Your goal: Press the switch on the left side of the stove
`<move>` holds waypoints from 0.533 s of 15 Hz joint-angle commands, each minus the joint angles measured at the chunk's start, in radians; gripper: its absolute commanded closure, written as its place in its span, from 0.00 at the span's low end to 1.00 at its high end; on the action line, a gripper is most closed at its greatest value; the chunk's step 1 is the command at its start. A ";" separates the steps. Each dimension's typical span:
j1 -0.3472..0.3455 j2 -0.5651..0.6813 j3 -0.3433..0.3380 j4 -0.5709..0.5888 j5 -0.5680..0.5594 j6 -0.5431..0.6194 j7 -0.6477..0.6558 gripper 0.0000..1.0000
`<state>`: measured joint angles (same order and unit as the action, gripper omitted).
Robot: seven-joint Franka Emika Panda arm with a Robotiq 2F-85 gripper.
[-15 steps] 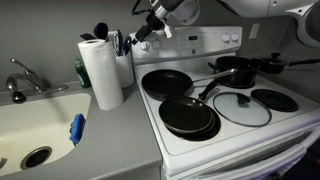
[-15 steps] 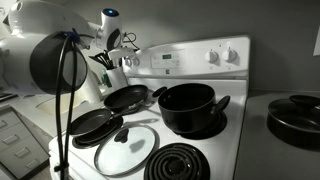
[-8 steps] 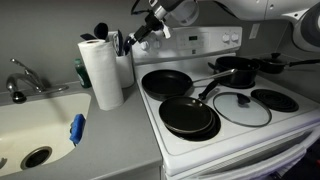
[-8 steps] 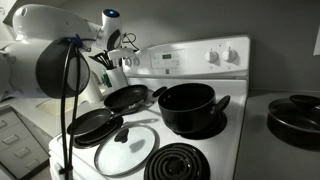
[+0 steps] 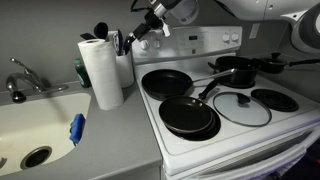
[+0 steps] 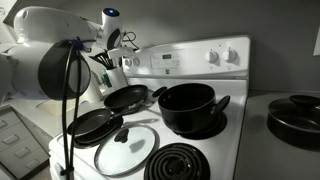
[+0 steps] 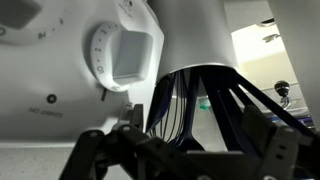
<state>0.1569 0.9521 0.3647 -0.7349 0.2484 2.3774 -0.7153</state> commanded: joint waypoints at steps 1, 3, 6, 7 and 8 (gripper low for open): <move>0.006 0.016 -0.007 0.044 -0.006 -0.009 0.014 0.00; 0.006 0.015 -0.011 0.047 -0.008 -0.012 0.024 0.00; 0.005 0.015 -0.018 0.047 -0.009 -0.019 0.049 0.00; 0.005 0.015 -0.022 0.045 -0.010 -0.021 0.061 0.00; 0.005 0.015 -0.026 0.044 -0.011 -0.022 0.071 0.00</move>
<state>0.1571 0.9526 0.3535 -0.7166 0.2458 2.3773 -0.6745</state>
